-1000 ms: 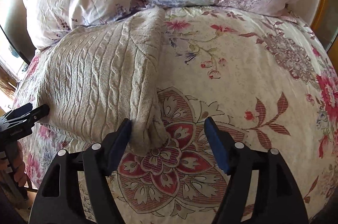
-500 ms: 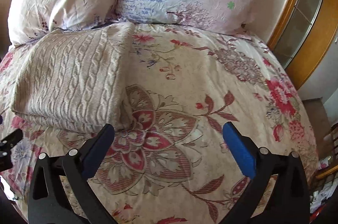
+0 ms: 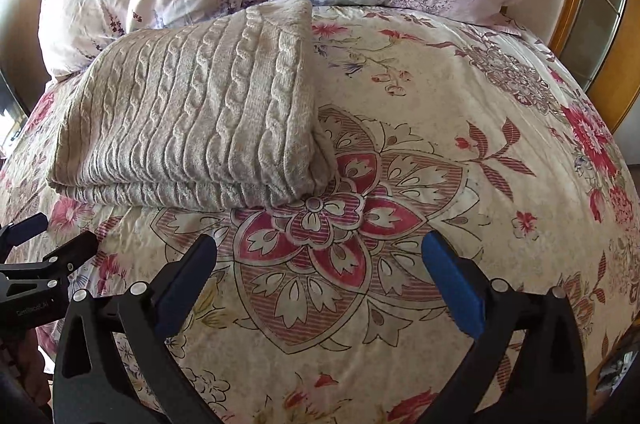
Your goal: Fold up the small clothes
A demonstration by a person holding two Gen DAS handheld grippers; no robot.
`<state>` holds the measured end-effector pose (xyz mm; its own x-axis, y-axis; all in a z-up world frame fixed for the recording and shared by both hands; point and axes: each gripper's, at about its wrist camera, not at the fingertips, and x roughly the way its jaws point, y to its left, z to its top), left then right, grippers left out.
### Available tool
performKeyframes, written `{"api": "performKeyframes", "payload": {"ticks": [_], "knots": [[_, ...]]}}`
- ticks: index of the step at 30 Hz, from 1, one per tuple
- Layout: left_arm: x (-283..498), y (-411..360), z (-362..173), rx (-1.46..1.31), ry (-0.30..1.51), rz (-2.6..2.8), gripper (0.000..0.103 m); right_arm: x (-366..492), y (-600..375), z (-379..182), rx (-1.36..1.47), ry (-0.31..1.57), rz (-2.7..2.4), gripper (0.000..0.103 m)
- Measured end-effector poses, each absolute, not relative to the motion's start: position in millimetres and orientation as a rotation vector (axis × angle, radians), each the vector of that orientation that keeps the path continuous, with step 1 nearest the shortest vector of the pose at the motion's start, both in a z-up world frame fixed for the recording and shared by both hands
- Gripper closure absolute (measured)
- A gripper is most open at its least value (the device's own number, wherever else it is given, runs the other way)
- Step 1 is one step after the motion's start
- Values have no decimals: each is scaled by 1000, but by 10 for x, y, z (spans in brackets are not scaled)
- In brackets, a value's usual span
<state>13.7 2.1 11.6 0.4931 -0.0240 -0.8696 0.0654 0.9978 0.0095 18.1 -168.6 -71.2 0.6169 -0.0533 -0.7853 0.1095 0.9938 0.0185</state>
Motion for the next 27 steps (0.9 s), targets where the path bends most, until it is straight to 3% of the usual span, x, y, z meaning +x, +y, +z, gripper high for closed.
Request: {"api": "performKeyframes", "payload": {"ticks": [27], "knots": [[203, 58, 109, 16, 1135, -14, 2, 184, -1582, -761, 49, 901, -70, 1]]}}
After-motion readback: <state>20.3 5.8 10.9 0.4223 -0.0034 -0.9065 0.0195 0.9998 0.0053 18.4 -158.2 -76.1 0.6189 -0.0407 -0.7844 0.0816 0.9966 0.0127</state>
